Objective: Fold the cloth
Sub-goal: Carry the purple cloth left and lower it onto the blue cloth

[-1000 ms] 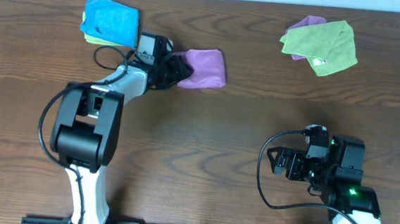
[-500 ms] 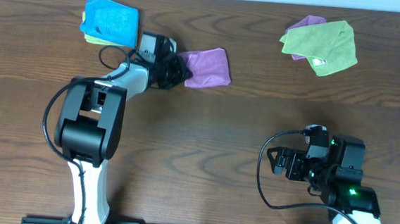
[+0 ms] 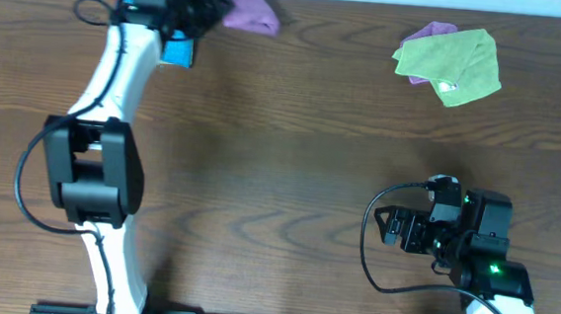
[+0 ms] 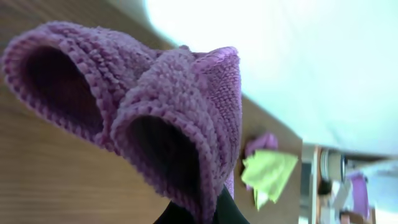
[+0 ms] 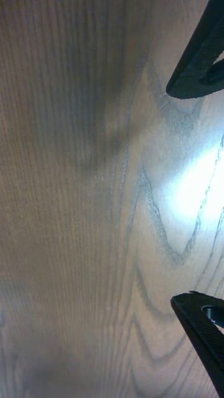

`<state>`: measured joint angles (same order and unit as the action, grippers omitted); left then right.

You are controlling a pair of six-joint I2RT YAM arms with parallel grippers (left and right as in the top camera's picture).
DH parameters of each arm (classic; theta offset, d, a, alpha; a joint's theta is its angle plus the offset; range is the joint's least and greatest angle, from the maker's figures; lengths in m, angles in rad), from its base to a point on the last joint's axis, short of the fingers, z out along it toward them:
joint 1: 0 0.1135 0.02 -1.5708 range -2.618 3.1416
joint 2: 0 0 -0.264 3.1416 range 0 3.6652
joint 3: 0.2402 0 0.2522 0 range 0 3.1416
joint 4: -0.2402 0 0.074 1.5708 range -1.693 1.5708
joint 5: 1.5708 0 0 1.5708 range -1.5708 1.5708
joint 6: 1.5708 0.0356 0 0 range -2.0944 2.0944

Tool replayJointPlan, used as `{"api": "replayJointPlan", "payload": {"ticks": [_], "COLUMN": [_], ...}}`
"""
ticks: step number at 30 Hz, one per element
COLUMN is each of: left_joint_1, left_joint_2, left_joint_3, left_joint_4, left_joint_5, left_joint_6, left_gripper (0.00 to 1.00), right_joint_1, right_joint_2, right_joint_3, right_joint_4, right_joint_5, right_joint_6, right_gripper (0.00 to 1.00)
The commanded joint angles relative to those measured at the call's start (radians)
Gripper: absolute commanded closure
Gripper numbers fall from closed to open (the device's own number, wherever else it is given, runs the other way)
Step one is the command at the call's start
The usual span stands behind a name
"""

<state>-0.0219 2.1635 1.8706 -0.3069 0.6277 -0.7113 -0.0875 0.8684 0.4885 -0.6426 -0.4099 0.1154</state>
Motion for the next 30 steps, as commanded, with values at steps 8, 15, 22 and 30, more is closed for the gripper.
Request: {"api": "replayJointPlan", "payload": {"ticks": [8,15,22,30], "left_joint_1": [0.153,0.192,0.192,0.192], "left_joint_2": [-0.023,-0.023,-0.023,-0.016], "left_joint_3": [0.024,0.026,0.026,0.026], "left_joint_4": [0.063,0.068,-0.014,-0.102], "left_joint_5": [-0.034,0.002,0.024,0.019], "left_joint_6": [-0.038,-0.036,0.031,0.144], "left_gripper": [0.94,0.95,0.94,0.94], "right_joint_1": [-0.005,-0.005,-0.005,-0.005], "right_joint_2": [-0.002,-0.002,-0.002,-0.002], "right_joint_3": [-0.001,-0.001,-0.001,-0.001], "right_joint_4": [-0.001,-0.001,-0.001,-0.001], "right_joint_5": [0.003,0.003,0.003,0.003], "right_joint_6": [0.011,0.011,0.011,0.011], "right_gripper": [0.01,0.01,0.01,0.01]}}
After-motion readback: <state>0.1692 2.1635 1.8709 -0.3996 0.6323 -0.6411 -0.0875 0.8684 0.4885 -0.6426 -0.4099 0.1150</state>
